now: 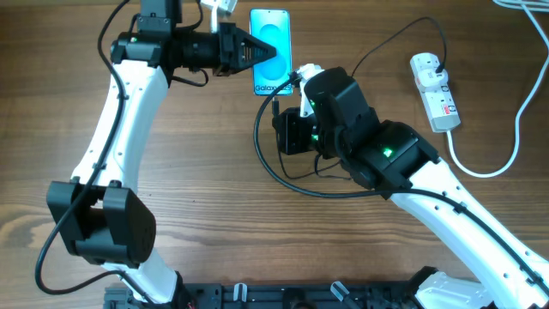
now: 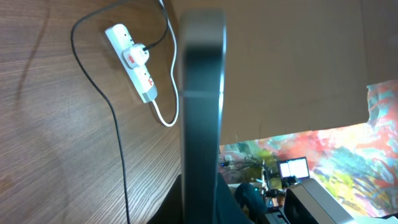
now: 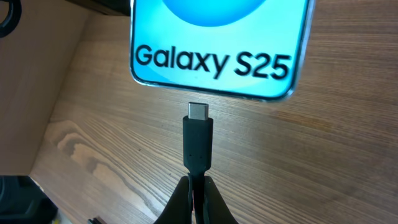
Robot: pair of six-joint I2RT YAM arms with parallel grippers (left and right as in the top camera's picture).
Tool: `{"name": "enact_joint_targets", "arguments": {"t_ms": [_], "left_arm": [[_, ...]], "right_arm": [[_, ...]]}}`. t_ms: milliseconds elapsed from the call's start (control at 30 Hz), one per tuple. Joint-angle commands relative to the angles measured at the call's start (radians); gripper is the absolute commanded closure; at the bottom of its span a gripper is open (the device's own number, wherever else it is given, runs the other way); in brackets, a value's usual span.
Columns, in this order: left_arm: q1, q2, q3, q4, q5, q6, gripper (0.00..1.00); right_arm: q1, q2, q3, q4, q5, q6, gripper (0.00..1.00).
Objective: Plug charger to phone and switch on socket
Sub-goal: 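Bring the cable plug up to the phone's bottom port with the right gripper, then push the USB-C plug into the phone's port with the right gripper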
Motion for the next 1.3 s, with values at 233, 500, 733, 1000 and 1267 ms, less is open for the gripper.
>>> {"name": "enact_joint_targets", "arguments": {"t_ms": [233, 500, 733, 1000, 1267], "left_arm": [[-0.009, -0.006, 0.009, 0.015, 0.031, 0.025, 0.96], [-0.009, -0.006, 0.009, 0.017, 0.000, 0.074, 0.96], [-0.009, -0.006, 0.009, 0.013, -0.014, 0.074, 0.96], [-0.009, -0.006, 0.009, 0.010, -0.014, 0.074, 0.96], [-0.009, -0.006, 0.009, 0.008, -0.014, 0.074, 0.96]], "right_arm": [[0.005, 0.043, 0.008, 0.000, -0.015, 0.011, 0.96], [0.005, 0.043, 0.008, 0.000, -0.016, 0.010, 0.96], [0.005, 0.043, 0.008, 0.011, -0.001, -0.015, 0.96], [0.005, 0.043, 0.008, 0.022, 0.039, -0.039, 0.96], [0.005, 0.043, 0.008, 0.022, 0.047, -0.047, 0.96]]}}
